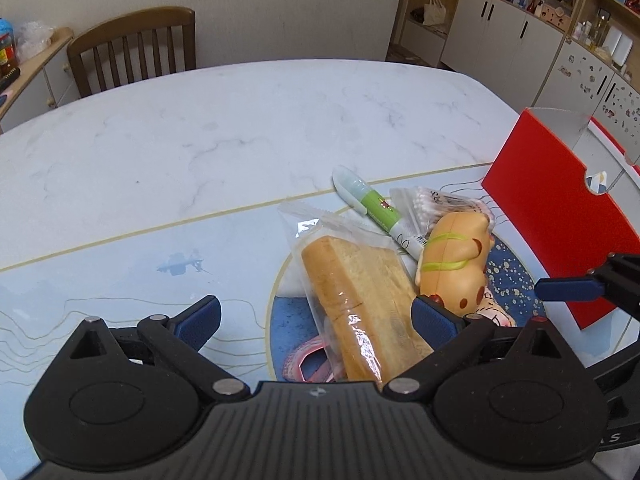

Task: Organize objects
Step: 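Withdraw both tools from the box back toward the item pile, then grasp the bagged bread slice with the left tool while the right tool grasps the doll-face keychain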

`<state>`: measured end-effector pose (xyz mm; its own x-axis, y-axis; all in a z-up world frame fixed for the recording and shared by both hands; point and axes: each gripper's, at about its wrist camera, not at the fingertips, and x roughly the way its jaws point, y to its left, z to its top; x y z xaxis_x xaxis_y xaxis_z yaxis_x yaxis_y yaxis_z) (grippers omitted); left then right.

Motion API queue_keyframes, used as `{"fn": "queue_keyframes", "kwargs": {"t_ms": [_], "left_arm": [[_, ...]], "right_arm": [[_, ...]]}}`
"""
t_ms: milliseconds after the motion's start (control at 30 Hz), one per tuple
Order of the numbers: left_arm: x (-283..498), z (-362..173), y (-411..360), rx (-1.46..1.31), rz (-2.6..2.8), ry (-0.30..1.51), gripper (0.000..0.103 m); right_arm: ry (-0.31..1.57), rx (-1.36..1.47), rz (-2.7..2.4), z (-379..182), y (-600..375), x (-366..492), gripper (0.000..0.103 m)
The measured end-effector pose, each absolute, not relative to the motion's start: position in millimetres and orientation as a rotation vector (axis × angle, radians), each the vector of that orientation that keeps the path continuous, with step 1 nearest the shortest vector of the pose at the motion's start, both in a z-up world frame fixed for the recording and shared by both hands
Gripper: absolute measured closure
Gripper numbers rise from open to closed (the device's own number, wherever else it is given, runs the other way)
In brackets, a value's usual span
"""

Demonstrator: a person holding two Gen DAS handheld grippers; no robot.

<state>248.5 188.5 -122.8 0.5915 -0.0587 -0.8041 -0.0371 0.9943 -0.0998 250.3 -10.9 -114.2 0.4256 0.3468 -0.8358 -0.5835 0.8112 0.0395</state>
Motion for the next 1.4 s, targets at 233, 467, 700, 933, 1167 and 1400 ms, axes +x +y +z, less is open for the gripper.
{"fn": "queue_keyframes", "kwargs": {"t_ms": [233,467,700,933,1167,1400], "left_arm": [[251.7,-125.7,184.6,-0.126,-0.053,0.937,0.017],[249.4,-123.4,179.1,-0.147,-0.103,0.926,0.052],[246.7,-120.2,173.9,-0.133,-0.109,0.920,0.062],[242.5,-112.9,173.8,-0.156,-0.109,0.928,0.069],[225.9,-101.6,176.2,-0.198,-0.128,0.916,0.076],[200.1,-90.3,181.8,-0.257,-0.112,0.887,0.079]], "right_arm": [[0.996,-0.247,0.584,-122.1,-7.8,257.1,0.031],[1.011,-0.222,0.600,-123.7,-4.6,259.9,0.049],[1.015,-0.213,0.619,-123.3,-2.7,258.2,0.067],[1.003,-0.197,0.623,-115.0,-8.7,253.5,0.072],[0.983,-0.141,0.641,-97.2,-28.9,241.9,0.073],[0.987,-0.128,0.655,-81.6,-48.7,229.8,0.073]]}}
